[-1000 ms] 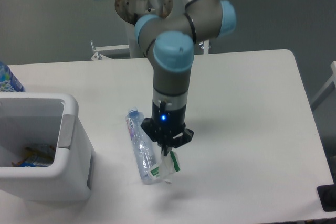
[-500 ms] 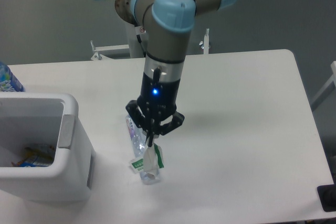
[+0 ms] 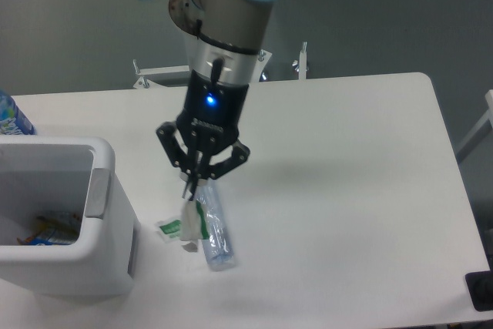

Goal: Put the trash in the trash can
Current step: 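Lift the wrapper and carry it over the white trash bin, then open the gripper to drop the wrapper into the bin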

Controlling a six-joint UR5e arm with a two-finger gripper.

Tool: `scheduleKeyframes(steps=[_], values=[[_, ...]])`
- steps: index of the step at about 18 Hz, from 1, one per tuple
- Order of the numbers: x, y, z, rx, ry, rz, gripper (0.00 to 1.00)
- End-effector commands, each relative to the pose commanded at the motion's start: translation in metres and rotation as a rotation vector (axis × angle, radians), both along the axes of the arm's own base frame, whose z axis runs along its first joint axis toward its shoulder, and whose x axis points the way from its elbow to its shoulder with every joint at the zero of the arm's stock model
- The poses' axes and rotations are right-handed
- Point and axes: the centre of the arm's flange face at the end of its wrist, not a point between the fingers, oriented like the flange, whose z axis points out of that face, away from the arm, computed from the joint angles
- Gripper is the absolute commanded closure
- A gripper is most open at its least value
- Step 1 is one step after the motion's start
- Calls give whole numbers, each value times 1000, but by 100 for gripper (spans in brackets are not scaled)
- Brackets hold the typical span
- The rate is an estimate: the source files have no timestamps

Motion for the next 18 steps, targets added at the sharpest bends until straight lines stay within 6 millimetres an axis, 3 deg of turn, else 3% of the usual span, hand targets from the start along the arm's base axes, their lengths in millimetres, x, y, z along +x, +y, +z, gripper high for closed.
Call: scheduleKeyframes(steps=[7,14,18], values=[[65,1,37,47,-15,-30,99],[113,18,35,36,-38,-90,73],[118,20,41,52,-20,-107,3]])
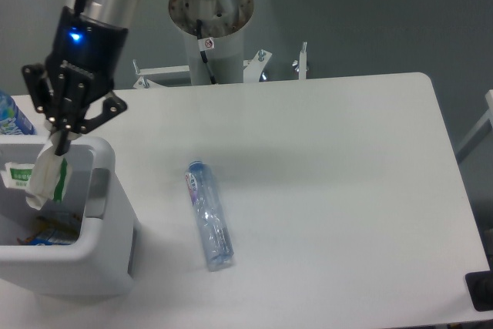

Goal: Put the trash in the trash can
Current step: 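Open the gripper to drop the wrapper into the bin, then move the open gripper back over the clear water bottle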

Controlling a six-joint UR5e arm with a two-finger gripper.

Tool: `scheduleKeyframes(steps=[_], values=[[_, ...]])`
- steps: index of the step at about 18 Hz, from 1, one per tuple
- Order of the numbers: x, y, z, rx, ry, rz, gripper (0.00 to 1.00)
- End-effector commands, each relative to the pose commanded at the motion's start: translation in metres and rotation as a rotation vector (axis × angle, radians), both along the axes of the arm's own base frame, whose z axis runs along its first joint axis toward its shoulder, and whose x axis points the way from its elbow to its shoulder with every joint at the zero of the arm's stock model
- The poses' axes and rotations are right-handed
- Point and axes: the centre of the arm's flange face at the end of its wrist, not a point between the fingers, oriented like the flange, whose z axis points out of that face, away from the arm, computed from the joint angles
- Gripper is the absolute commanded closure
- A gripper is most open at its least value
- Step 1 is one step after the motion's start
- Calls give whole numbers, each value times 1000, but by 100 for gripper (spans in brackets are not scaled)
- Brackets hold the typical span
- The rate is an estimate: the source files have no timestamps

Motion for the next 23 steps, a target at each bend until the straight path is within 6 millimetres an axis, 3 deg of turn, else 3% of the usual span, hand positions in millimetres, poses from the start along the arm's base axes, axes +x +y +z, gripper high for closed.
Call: scheduleKeyframes(steps=[4,7,8,10,14,16,18,23], values=[[-1,1,2,2,2,2,1],[-9,14,-10,-15,-7,5,0],[-20,17,-18,-26,-15,20,0],[-75,10,-38,-54,-38,104,0],[-148,-4,-64,-86,-67,210,0],[-172,-9,-76,-100,-79,243,0],[-189,-6,-101,-133,-104,260,0],[-212,2,-166,-302,-56,343,0]])
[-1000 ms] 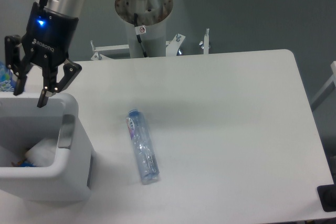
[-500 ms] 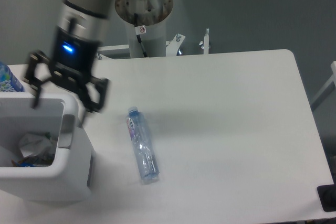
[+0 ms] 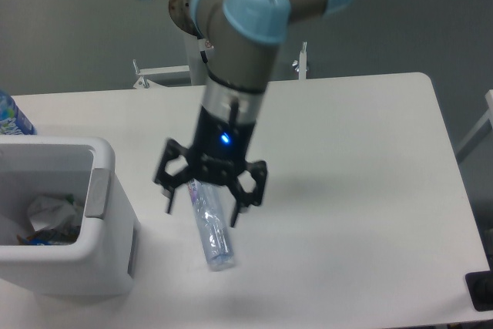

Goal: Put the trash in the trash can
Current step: 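Move the open gripper back over the clear water bottle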

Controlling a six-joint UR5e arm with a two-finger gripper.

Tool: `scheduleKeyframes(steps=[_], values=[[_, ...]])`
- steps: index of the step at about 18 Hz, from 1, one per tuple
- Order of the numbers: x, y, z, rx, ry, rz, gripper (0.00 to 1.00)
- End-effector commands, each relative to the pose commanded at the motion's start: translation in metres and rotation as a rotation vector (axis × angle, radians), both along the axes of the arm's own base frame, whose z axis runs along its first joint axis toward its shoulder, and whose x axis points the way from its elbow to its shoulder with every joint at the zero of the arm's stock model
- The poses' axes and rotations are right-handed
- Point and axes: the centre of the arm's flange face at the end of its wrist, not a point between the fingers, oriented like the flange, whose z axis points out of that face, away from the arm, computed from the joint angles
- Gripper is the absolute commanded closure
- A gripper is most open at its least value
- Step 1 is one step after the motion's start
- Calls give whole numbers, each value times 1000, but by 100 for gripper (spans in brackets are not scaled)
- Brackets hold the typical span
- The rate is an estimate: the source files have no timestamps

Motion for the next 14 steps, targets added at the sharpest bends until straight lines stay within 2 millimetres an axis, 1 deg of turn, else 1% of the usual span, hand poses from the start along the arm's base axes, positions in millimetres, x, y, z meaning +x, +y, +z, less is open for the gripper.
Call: scheduleKeyframes(steps=[2,4,5,6,10,14], values=[[1,9,-24,-36,-20,-9,0],[-5,14,-47,-88,-15,1,0],[1,21,-53,-112,2,-7,0],[5,24,-56,-133,18,-7,0],[7,23,-76,-205,-2,-5,0],[13,33,-101,-281,-1,-17,0]])
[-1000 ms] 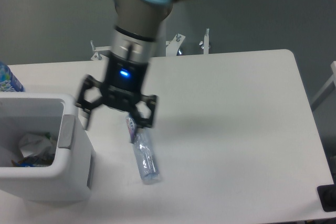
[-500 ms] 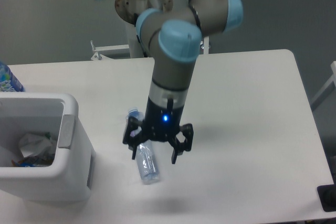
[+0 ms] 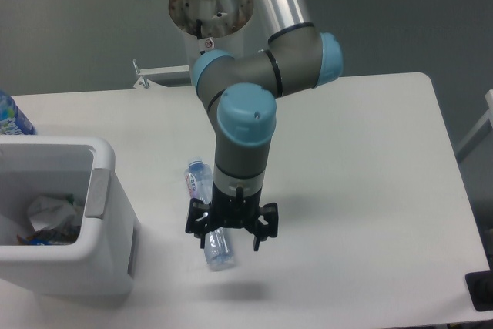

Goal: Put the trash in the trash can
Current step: 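Move the open gripper back over the clear water bottle, then lower the gripper around the bottle's cap end and close it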

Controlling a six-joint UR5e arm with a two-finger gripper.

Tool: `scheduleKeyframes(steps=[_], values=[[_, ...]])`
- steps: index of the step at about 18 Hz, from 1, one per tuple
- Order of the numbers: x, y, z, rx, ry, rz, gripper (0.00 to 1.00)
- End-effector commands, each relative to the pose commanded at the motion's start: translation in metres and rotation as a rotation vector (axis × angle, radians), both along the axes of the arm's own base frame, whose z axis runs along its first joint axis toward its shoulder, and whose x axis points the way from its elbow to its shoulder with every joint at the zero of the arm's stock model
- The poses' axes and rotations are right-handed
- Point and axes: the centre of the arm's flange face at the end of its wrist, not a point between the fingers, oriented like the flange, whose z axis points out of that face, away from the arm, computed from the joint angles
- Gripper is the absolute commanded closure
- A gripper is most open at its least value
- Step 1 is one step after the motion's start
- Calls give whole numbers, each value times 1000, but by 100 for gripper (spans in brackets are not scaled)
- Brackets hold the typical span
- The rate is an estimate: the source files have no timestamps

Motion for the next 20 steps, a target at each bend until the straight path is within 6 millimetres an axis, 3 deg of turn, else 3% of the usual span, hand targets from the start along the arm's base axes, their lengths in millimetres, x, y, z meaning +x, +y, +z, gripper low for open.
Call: scheduleKeyframes(steps=[7,17,20], values=[[14,30,-46,-281,-29,-47,0],[34,39,-77,-334,-55,-81,1],[34,39,-85,-362,-38,-76,8]])
